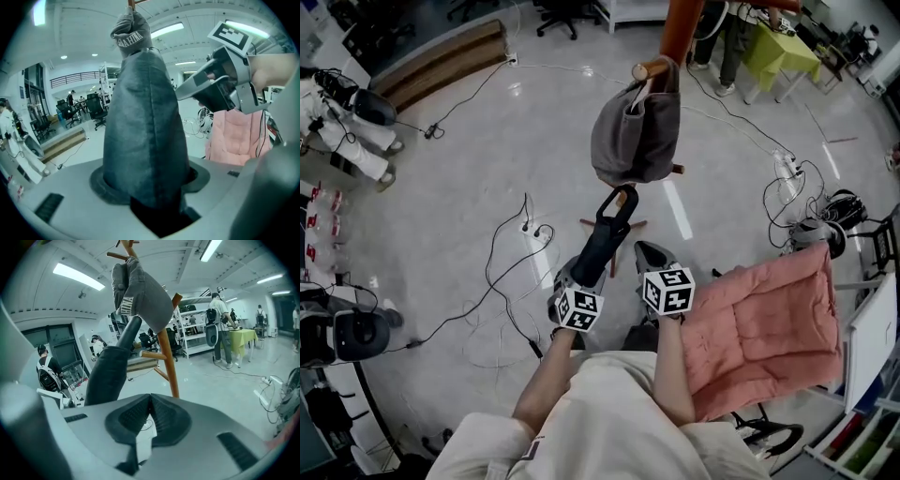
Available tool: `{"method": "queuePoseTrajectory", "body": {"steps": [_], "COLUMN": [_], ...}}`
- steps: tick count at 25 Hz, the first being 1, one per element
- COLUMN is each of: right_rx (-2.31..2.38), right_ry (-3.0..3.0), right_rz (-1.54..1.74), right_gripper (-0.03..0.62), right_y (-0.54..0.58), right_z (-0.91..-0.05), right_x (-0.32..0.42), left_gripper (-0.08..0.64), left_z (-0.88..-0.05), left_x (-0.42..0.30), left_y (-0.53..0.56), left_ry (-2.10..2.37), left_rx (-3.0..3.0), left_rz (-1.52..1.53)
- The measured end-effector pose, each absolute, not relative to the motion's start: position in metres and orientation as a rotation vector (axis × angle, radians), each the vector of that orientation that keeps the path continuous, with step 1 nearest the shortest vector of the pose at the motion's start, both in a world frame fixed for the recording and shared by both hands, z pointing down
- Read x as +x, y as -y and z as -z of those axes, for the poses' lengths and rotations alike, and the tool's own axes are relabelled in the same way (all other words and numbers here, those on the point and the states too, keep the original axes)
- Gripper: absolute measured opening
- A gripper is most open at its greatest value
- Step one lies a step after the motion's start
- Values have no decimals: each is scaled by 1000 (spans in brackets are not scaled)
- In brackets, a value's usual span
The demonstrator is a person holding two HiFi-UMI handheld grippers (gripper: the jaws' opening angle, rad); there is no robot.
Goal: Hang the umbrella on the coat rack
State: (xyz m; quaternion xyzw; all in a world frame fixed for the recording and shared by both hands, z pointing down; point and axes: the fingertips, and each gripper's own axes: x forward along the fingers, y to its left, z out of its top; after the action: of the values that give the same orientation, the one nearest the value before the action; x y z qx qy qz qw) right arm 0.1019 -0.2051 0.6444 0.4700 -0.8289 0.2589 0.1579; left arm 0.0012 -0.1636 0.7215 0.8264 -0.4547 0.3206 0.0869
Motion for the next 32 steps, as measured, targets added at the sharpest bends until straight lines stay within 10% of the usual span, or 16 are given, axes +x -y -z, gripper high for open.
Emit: {"method": "queuePoseTrajectory", "body": {"steps": [32], "right_rx": [1376], "right_ry": [2389], "right_rz": [-755], "right_gripper": [5], "right_y": [223], "right_z": [-643], "right_x": [122], "left_gripper": [264], "left_z": [-784], "left_x": [3], "left_y": [173], "left_ry": [1254], "left_rx": [2348], "left_rz": [-1022]}}
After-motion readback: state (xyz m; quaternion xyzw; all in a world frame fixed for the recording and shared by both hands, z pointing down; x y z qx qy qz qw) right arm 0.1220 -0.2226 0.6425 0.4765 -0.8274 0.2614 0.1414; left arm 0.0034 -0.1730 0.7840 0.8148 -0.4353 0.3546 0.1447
